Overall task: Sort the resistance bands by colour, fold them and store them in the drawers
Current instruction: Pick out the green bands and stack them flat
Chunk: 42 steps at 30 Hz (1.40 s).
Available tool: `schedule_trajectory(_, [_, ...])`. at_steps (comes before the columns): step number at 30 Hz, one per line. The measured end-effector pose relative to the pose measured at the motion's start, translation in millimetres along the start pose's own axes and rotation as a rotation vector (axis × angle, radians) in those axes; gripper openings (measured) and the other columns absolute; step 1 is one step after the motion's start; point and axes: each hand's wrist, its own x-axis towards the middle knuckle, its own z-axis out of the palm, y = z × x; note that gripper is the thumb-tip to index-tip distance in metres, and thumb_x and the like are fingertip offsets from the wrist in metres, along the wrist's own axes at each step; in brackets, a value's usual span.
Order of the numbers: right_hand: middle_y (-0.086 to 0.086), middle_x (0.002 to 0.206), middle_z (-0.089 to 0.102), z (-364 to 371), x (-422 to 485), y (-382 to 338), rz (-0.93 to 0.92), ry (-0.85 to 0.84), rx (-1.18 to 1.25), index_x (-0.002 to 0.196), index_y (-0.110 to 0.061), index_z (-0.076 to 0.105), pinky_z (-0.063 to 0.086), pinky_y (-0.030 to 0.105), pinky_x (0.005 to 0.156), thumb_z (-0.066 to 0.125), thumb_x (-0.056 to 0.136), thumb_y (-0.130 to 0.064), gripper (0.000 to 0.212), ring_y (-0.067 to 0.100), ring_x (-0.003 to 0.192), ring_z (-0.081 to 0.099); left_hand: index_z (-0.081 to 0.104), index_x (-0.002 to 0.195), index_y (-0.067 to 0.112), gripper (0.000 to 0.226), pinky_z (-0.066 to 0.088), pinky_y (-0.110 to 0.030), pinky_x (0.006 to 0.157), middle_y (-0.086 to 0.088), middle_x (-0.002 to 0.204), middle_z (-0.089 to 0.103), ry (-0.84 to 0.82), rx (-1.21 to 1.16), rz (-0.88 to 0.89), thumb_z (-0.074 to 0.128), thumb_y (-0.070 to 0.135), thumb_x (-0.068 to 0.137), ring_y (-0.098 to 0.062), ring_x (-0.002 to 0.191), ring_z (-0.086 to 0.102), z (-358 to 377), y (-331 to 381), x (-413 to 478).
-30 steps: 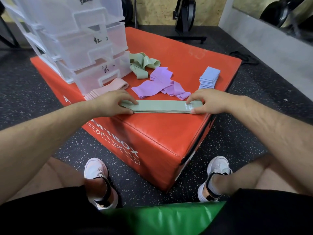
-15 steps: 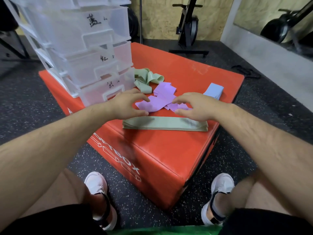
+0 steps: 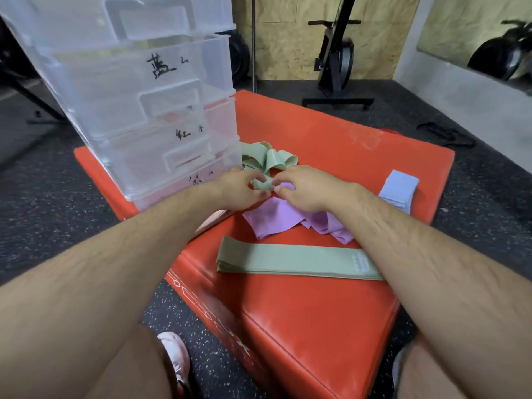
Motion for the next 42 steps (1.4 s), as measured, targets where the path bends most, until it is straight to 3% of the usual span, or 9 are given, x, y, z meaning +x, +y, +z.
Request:
schedule_trajectory(5, [-0.004, 0.11, 0.058, 9, 19, 2, 0.005, -0.037, 0.011, 0.116, -0.038, 0.063, 0.05, 0.045, 0.09, 0.043, 0.095, -0.045, 0.03, 0.022, 0.104, 0.056, 0.06, 0.124, 0.025, 0.039, 0.043, -0.026, 0.085, 0.002, 0.108, 0.062, -0.078, -0.05, -0.013, 0.06, 0.047, 0.091, -0.018, 0.1, 0.058, 0, 2, 10])
schedule_trajectory(10, [-0.005, 0.119, 0.059, 12, 19, 2, 0.019, -0.047, 0.049, 0.12, -0.038, 0.063, 0.048, 0.044, 0.096, 0.046, 0.097, -0.037, 0.029, 0.02, 0.111, 0.055, 0.067, 0.103, 0.014, 0.03, 0.043, -0.028, 0.069, -0.006, 0.091, 0.066, -0.097, -0.163, -0.009, 0.057, 0.042, 0.095, -0.016, 0.08, 0.055, -3, 5, 12])
schedule_trajectory(14, [-0.011, 0.113, 0.052, 8, 11, 2, 0.042, -0.004, 0.126, 0.131, -0.039, 0.057, 0.048, 0.044, 0.096, 0.046, 0.095, -0.04, 0.037, 0.019, 0.109, 0.055, 0.069, 0.114, 0.019, 0.023, 0.043, -0.021, 0.078, 0.004, 0.106, 0.067, 0.02, -0.335, -0.048, 0.057, 0.029, 0.097, -0.009, 0.095, 0.058, -15, 15, 8])
schedule_trajectory(22, [-0.008, 0.117, 0.047, -12, -17, -6, -0.003, 0.482, 0.366, 0.112, -0.033, 0.05, 0.052, 0.041, 0.085, 0.075, 0.08, -0.033, 0.041, 0.018, 0.099, 0.058, 0.068, 0.116, 0.02, 0.037, 0.049, -0.016, 0.077, 0.007, 0.1, 0.07, 0.177, -0.726, -0.021, 0.049, 0.0, 0.091, -0.008, 0.093, 0.063, -49, 51, -12])
schedule_trajectory(28, [-0.007, 0.096, 0.062, -45, -43, -17, -0.064, 0.748, 0.537, 0.1, -0.024, 0.062, 0.042, 0.018, 0.068, 0.056, 0.091, -0.01, 0.017, 0.008, 0.083, 0.057, 0.071, 0.108, 0.017, 0.031, 0.052, -0.028, 0.088, -0.009, 0.103, 0.072, 0.247, -0.875, 0.098, 0.061, -0.002, 0.086, -0.021, 0.096, 0.066, -67, 74, -37])
schedule_trajectory(30, [-0.006, 0.089, 0.065, -53, -54, -20, -0.069, 0.734, 0.58, 0.099, -0.023, 0.065, 0.041, 0.018, 0.063, 0.056, 0.094, -0.011, 0.016, 0.009, 0.076, 0.057, 0.071, 0.102, 0.019, 0.02, 0.051, -0.032, 0.074, -0.008, 0.084, 0.063, 0.263, -0.856, 0.159, 0.068, 0.006, 0.086, -0.022, 0.077, 0.06, -70, 79, -45])
schedule_trajectory(33, [0.005, 0.082, 0.063, -58, -67, -20, -0.089, 0.657, 0.63, 0.096, -0.021, 0.065, 0.039, 0.019, 0.06, 0.059, 0.097, -0.014, 0.01, 0.008, 0.068, 0.049, 0.07, 0.094, 0.017, 0.012, 0.034, -0.023, 0.055, 0.003, 0.067, 0.04, 0.323, -0.756, 0.239, 0.076, 0.023, 0.086, -0.008, 0.059, 0.039, -68, 83, -51])
schedule_trajectory(39, [0.005, 0.089, 0.058, -53, -71, -20, -0.029, 0.589, 0.719, 0.092, -0.03, 0.065, 0.037, 0.011, 0.067, 0.064, 0.095, -0.025, 0.006, 0.006, 0.072, 0.046, 0.065, 0.089, 0.012, 0.013, 0.043, -0.022, 0.057, 0.006, 0.07, 0.057, 0.34, -0.685, 0.21, 0.07, 0.024, 0.091, -0.007, 0.062, 0.052, -62, 81, -54])
schedule_trajectory(42, [0.006, 0.099, 0.067, -48, -72, -22, 0.011, 0.478, 0.822, 0.1, -0.023, 0.065, 0.046, 0.02, 0.076, 0.061, 0.098, -0.027, 0.007, 0.008, 0.084, 0.056, 0.061, 0.093, 0.004, 0.017, 0.049, -0.028, 0.054, -0.003, 0.071, 0.06, 0.302, -0.726, 0.194, 0.068, 0.02, 0.093, -0.012, 0.06, 0.06, -61, 80, -56])
